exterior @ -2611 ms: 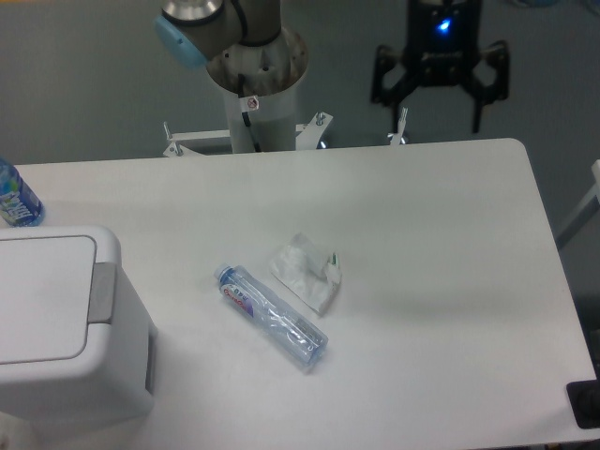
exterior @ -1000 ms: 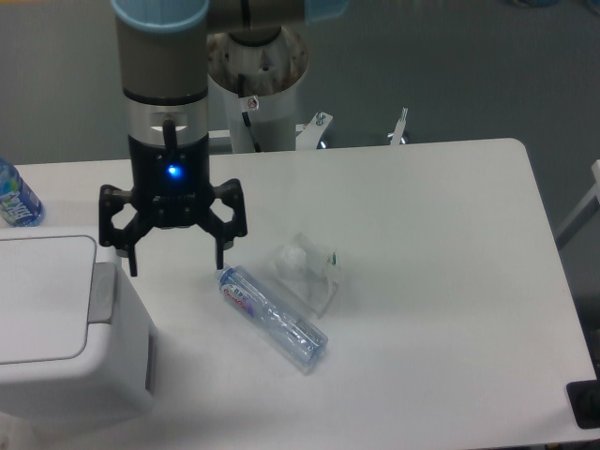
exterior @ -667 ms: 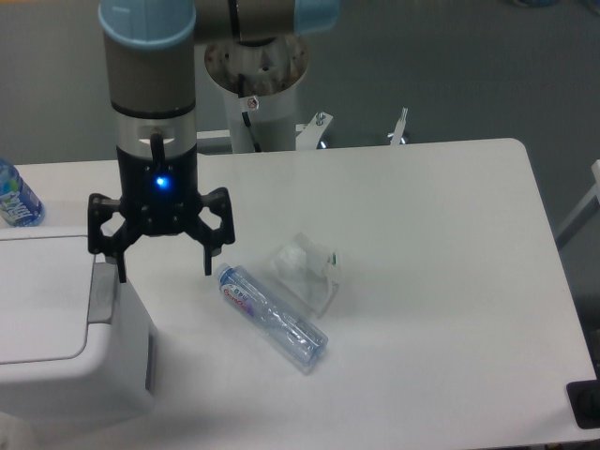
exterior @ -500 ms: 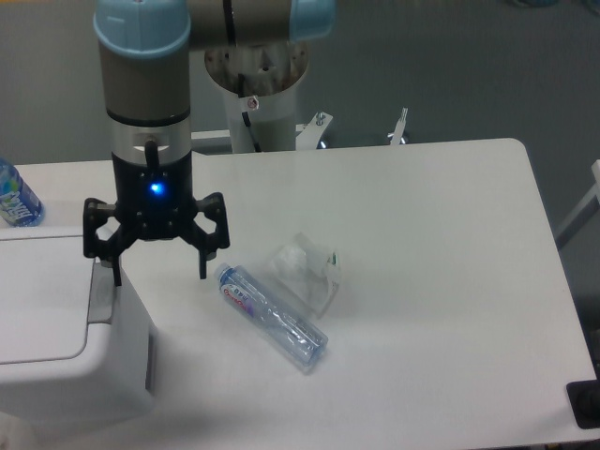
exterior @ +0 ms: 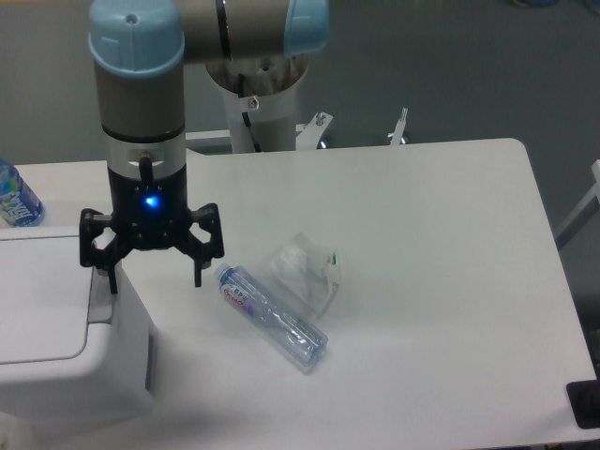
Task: Open the trash can
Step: 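Lower the gripper fingers onto the edge of the trash can lid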
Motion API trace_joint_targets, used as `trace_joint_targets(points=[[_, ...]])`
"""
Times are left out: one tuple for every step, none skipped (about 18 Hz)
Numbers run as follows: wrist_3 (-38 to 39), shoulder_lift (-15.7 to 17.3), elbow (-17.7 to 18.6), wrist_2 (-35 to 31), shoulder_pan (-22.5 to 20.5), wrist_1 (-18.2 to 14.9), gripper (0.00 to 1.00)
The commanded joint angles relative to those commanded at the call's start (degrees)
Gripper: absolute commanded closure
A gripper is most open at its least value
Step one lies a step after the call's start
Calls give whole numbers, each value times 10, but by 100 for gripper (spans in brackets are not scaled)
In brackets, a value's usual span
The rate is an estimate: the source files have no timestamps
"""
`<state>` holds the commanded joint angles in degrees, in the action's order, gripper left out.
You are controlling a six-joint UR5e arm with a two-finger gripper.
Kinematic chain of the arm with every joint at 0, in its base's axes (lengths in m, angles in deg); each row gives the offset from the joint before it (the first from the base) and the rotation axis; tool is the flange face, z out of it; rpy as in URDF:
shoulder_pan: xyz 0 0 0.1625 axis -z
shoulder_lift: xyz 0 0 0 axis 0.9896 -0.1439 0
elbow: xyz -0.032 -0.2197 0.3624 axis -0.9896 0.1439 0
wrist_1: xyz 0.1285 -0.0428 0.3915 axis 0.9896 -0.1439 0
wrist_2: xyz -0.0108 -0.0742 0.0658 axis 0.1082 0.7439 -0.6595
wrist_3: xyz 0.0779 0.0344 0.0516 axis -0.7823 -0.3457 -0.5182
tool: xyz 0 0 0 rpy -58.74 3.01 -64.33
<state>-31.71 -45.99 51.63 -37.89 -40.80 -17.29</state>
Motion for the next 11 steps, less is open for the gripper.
trace_joint_targets(points=[[0, -1, 0, 0, 0, 0, 0], [0, -2, 0, 0, 0, 0, 0], [0, -3, 0, 0, 0, 0, 0], [0, -4, 0, 0, 0, 0, 0], [0, -4, 0, 0, 0, 0, 0], [0, -4, 0, 0, 0, 0, 0], [1, -4, 0, -1, 2, 0, 0], [0, -4, 0, -2, 4, 0, 0], [0, -4, 0, -2, 4, 0, 0], [0, -4, 0, -2, 4, 0, 0], [0, -4, 0, -2, 5, 0, 0]])
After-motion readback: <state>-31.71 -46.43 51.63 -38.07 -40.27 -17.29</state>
